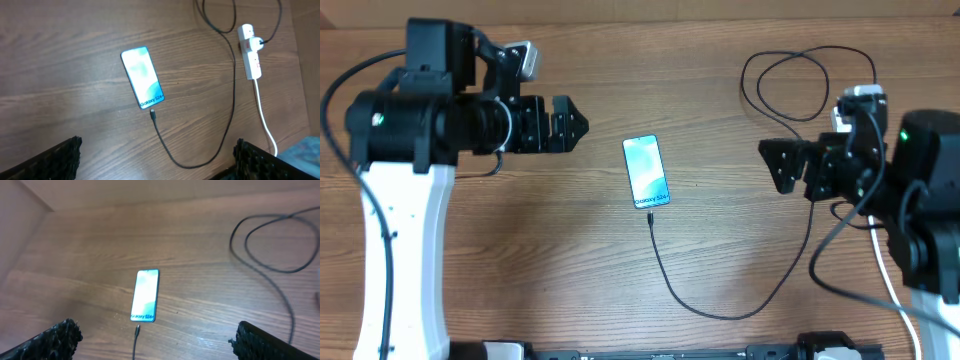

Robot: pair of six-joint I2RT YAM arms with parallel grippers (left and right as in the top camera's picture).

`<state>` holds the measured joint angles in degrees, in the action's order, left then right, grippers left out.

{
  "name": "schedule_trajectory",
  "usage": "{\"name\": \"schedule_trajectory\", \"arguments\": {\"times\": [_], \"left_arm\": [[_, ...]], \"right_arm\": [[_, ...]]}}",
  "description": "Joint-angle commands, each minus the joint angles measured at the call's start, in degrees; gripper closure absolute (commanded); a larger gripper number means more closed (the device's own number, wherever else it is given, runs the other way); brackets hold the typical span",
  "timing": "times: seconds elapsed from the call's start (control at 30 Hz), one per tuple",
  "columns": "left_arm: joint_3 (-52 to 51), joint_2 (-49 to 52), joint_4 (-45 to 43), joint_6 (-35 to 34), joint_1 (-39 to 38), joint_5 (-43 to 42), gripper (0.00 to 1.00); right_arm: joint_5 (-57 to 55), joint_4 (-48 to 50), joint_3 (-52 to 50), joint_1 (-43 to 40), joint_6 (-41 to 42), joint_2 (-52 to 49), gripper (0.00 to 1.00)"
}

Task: Plug charger to phone and switch on socket
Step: 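Raise both arms and move the left gripper above the phone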

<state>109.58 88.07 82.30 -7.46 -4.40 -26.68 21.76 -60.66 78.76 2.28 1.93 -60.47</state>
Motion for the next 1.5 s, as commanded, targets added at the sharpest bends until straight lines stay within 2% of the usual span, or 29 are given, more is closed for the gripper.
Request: {"name": "schedule_trajectory", "arguments": {"times": [0.0,0.03,0.07,0.1,0.13,0.17,0.2,0.37,0.43,0.47,0.57,0.63,0.67,0.77,0.8,0.83,1.0,1.13,1.3,1.47], "left_arm": [[1.4,3.5,0.0,-3.4,0.2,-1.5,0.13],[1.4,4.3,0.0,-3.8,0.2,-1.5,0.33],[1.4,5.3,0.0,-4.7,0.0,-1.5,0.46],[1.4,6.3,0.0,-5.1,-0.3,-1.5,0.66],[1.4,7.3,0.0,-5.5,-0.8,-1.4,0.83],[1.4,8.3,0.0,-5.5,-1.4,-1.4,0.91],[1.4,9.3,0.0,-5.5,-2.1,-1.4,0.95],[1.4,14.8,0.0,-5.5,-6.2,0.7,0.96],[1.4,17.1,0.0,-5.5,-7.8,0.7,0.96],[1.4,18.3,-0.1,-5.9,-8.7,0.8,0.94],[1.4,21.7,-0.2,-7.6,-10.8,0.7,0.76],[1.4,23.9,-0.8,-7.6,-12.3,0.8,0.65],[1.4,24.9,-1.2,-7.6,-13.0,1.1,0.55],[1.4,27.4,-2.4,-7.6,-14.8,1.8,0.24],[1.4,28.1,-3.0,-7.6,-15.3,2.1,0.09],[1.4,28.7,-3.7,-7.6,-15.6,2.7,0.00],[1.4,30.3,-9.4,-10.9,-16.5,9.6,0.00],[1.4,31.6,-11.8,-17.1,-17.4,15.1,0.00],[1.4,34.0,-15.1,-17.2,-18.9,15.3,0.00],[1.4,37.2,-17.7,-17.6,-20.8,19.4,0.00]], "right_arm": [[3.3,0.0,1.3,0.3,0.2,-1.4,0.00],[3.4,0.0,1.3,0.3,0.2,-1.8,0.00],[3.4,0.0,1.3,0.3,0.2,-2.1,0.00],[3.4,0.0,1.3,0.3,0.2,-2.4,0.00],[3.4,-0.1,1.3,0.3,0.2,-2.7,0.00],[3.4,-0.6,1.3,0.3,0.2,-3.0,0.00],[3.4,-1.3,1.3,0.3,0.2,-3.3,0.00],[3.6,-3.0,1.1,0.3,0.2,-5.5,0.00],[3.6,-3.8,1.1,0.3,0.2,-6.9,0.11],[3.6,-4.3,1.1,0.3,0.2,-7.8,0.12],[3.6,-5.1,1.1,0.3,0.2,-10.5,0.12],[3.6,-5.9,1.1,0.3,0.2,-12.9,0.03],[3.6,-6.4,1.1,0.3,0.2,-14.1,0.00],[3.6,-7.8,1.1,0.3,0.2,-17.1,0.00],[3.3,-8.3,1.1,0.3,0.2,-18.4,0.00],[2.9,-8.4,1.1,0.3,0.2,-19.5,0.00],[-2.6,-7.7,1.1,0.2,0.9,-24.4,0.00],[-9.8,-7.3,1.1,0.2,8.7,-28.4,0.00],[-16.0,-6.6,1.1,0.2,14.9,-31.6,0.00],[-21.7,-5.9,1.1,0.2,17.4,-32.6,0.00]]}}
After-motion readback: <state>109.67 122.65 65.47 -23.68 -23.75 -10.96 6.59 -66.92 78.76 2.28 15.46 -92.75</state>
